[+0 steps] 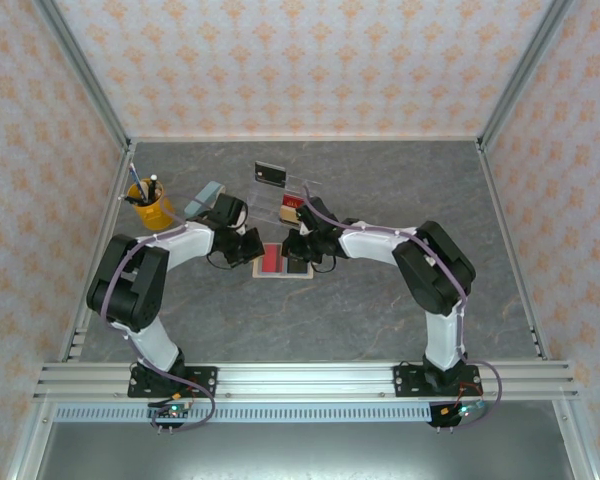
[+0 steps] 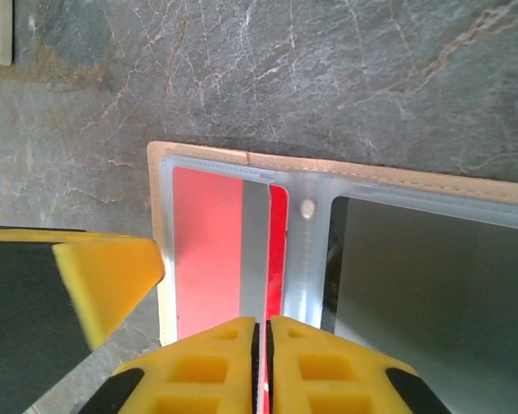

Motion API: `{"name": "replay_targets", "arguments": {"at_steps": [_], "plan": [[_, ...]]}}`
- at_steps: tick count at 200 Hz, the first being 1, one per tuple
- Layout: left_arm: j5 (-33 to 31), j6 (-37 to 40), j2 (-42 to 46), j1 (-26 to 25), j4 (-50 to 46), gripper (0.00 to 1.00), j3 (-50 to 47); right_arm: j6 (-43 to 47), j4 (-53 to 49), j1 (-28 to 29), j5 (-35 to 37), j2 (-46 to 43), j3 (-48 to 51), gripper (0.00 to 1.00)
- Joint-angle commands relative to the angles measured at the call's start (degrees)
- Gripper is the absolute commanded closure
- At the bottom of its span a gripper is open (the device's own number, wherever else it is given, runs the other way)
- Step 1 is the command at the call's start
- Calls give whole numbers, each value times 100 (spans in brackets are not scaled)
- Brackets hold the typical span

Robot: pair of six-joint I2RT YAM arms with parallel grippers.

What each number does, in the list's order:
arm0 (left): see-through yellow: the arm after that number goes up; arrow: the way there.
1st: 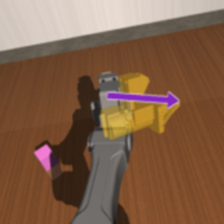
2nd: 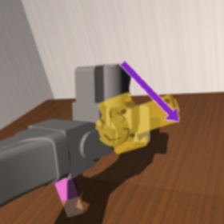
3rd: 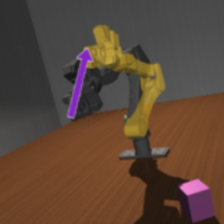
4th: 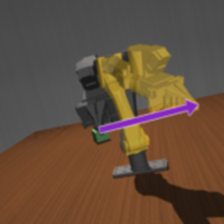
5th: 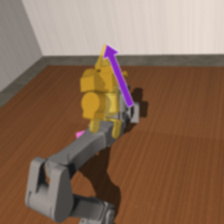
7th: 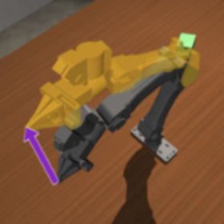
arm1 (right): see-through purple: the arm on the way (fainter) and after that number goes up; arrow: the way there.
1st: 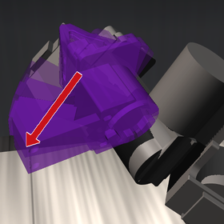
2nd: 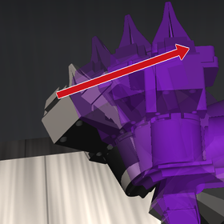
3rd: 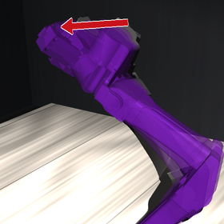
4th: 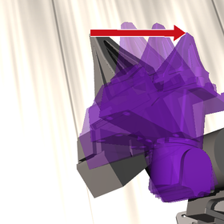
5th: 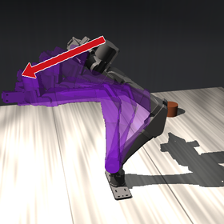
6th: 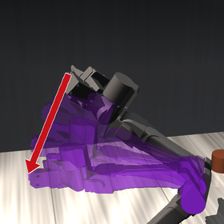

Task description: Take the credit cards out of the card holder

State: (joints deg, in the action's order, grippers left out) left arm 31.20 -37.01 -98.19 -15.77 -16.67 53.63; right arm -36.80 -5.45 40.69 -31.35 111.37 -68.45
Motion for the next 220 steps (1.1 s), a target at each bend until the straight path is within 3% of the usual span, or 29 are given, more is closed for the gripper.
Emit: {"name": "replay_targets", "arguments": {"at_steps": [1, 90, 153, 220], "plan": [[-159, 30, -99, -18, -165, 92, 138, -143, 174, -26, -95, 162, -177, 86], [-240, -95, -279, -14, -171, 94, -32, -332, 486, -26, -383, 419, -198, 85], [-220, -138, -306, -14, -94, 94, -167, -516, 875, -26, -581, 470, -117, 90], [-250, -148, -315, -14, -100, 94, -212, -470, 498, -34, -250, 558, -157, 87]]}}
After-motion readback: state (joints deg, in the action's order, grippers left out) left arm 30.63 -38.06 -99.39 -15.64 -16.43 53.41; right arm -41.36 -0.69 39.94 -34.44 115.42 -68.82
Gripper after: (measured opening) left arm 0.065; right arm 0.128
